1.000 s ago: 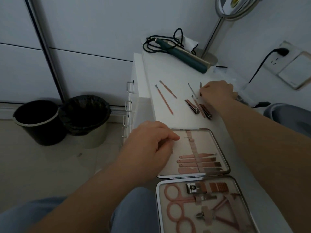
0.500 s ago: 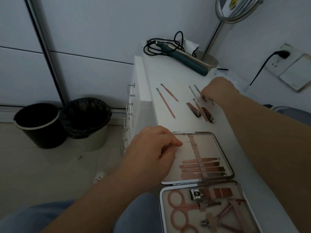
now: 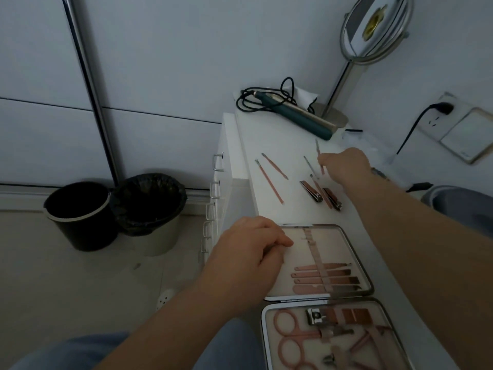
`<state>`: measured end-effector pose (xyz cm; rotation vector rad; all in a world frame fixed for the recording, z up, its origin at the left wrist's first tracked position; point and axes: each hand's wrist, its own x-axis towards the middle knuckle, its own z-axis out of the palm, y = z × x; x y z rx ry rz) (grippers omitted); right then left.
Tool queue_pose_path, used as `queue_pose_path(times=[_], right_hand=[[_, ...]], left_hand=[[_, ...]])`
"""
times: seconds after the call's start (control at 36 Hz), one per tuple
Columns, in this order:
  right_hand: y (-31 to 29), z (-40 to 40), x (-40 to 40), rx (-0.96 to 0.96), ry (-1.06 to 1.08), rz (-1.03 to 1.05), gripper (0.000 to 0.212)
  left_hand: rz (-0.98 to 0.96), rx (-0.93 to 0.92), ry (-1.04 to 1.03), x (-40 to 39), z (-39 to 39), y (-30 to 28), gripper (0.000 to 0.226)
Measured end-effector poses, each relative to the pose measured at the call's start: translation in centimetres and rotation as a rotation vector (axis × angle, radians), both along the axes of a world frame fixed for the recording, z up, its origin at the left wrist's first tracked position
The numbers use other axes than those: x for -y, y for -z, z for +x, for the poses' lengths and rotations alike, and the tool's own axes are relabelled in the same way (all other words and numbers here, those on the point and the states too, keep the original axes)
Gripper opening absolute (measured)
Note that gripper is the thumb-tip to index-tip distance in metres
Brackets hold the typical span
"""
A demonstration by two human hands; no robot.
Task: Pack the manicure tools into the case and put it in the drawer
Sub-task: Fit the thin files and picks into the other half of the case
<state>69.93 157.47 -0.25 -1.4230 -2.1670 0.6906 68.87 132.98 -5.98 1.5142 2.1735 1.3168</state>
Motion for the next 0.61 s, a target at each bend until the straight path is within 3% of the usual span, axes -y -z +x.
queue_pose_path(times=[0.17, 0.36, 0.44, 0.61], right_hand=[[-1.2, 5.5, 8.6, -0.384, -0.241, -0.311, 0.026], [-1.4, 12.3, 16.1, -0.464, -0.391, -0.395, 0.039], [-1.2, 13.9, 17.8, -0.507, -0.437, -0.472, 0.018], [-0.2, 15.7, 18.8, -0.524, -0.453, -0.413, 0.015]], left_hand=[[0.041, 0.127, -0.022, 0.2, 0.6, -0.6, 0.017], [0.187, 0.047, -0.12, 1.5, 2.9, -2.8, 0.028], [0.177, 0.116, -0.064, 2.3, 4.6, -3.5, 0.018], [0.126, 0.131, -0.052, 3.5, 7.0, -3.5, 0.014]])
